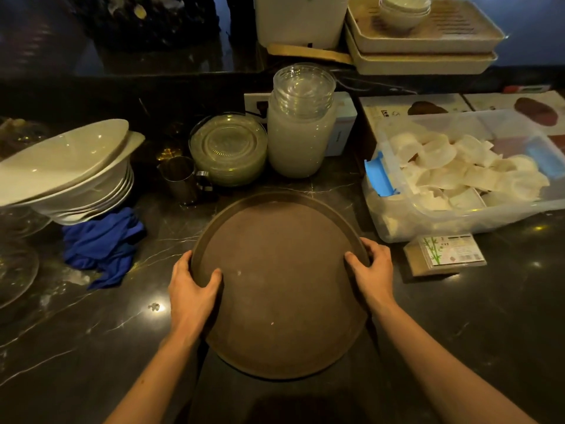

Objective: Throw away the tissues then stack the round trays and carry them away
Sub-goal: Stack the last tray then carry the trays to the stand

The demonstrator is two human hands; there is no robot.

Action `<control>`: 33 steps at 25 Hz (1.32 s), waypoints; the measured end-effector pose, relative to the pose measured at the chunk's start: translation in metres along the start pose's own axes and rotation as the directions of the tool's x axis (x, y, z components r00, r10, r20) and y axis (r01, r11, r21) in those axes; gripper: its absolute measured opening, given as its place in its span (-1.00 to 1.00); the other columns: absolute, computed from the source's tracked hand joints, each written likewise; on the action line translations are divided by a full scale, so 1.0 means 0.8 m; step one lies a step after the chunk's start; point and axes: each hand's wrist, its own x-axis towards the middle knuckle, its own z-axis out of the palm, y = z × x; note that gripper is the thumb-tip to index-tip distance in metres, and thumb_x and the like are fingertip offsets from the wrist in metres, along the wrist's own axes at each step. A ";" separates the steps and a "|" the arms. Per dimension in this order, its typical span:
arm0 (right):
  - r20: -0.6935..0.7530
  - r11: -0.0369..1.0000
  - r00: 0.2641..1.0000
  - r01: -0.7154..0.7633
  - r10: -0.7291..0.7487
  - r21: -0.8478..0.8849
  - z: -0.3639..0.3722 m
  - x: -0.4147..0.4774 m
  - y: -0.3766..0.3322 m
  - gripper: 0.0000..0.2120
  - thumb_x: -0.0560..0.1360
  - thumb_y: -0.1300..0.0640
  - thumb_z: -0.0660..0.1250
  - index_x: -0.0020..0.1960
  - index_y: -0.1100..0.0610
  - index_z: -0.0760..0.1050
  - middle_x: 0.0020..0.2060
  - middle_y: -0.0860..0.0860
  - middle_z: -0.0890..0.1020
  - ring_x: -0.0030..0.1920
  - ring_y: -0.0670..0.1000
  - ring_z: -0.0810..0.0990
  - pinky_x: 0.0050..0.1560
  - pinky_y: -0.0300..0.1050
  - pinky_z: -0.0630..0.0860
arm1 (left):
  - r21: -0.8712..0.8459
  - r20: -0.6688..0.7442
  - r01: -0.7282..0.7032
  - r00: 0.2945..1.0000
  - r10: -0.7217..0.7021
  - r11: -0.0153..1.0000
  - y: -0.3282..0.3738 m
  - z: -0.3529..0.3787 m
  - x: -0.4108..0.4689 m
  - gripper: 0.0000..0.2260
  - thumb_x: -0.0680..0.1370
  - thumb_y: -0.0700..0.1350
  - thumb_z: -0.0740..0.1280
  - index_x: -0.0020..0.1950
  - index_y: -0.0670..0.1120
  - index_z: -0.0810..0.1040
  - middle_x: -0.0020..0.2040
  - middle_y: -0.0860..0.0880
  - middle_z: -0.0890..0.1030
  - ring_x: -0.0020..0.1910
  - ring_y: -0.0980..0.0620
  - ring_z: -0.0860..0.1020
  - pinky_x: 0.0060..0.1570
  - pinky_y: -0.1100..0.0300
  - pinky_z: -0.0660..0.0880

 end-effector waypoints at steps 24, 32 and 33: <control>0.181 0.885 0.972 -0.216 0.153 0.413 -0.002 -0.008 0.014 -0.55 0.64 0.25 0.13 0.49 -0.02 0.29 0.38 -0.04 0.45 0.35 -0.04 0.42 0.39 0.01 0.34 | -0.346 0.141 0.134 0.986 -0.090 0.929 -0.025 -0.002 -0.004 -0.52 0.64 -0.22 0.15 0.54 0.05 0.19 0.37 0.24 0.28 0.37 0.23 0.25 0.29 0.29 0.23; 0.180 0.815 0.964 -0.260 0.194 0.518 -0.001 -0.017 0.006 -0.57 0.62 0.28 0.15 0.45 0.02 0.36 0.17 -0.09 0.57 0.31 0.02 0.49 0.39 0.12 0.37 | -0.410 0.121 0.153 0.986 -0.113 0.899 -0.025 -0.007 -0.002 -0.53 0.63 -0.27 0.16 0.52 0.02 0.25 0.48 0.08 0.33 0.43 0.15 0.27 0.36 0.19 0.25; 0.179 0.806 0.964 -0.264 0.197 0.531 -0.002 -0.022 0.004 -0.56 0.61 0.29 0.16 0.45 0.03 0.36 0.17 -0.08 0.58 0.30 0.03 0.50 0.38 0.11 0.38 | -0.419 0.116 0.151 0.987 -0.112 0.896 -0.026 -0.009 -0.004 -0.54 0.63 -0.27 0.17 0.51 0.01 0.27 0.48 0.07 0.34 0.44 0.12 0.29 0.38 0.15 0.27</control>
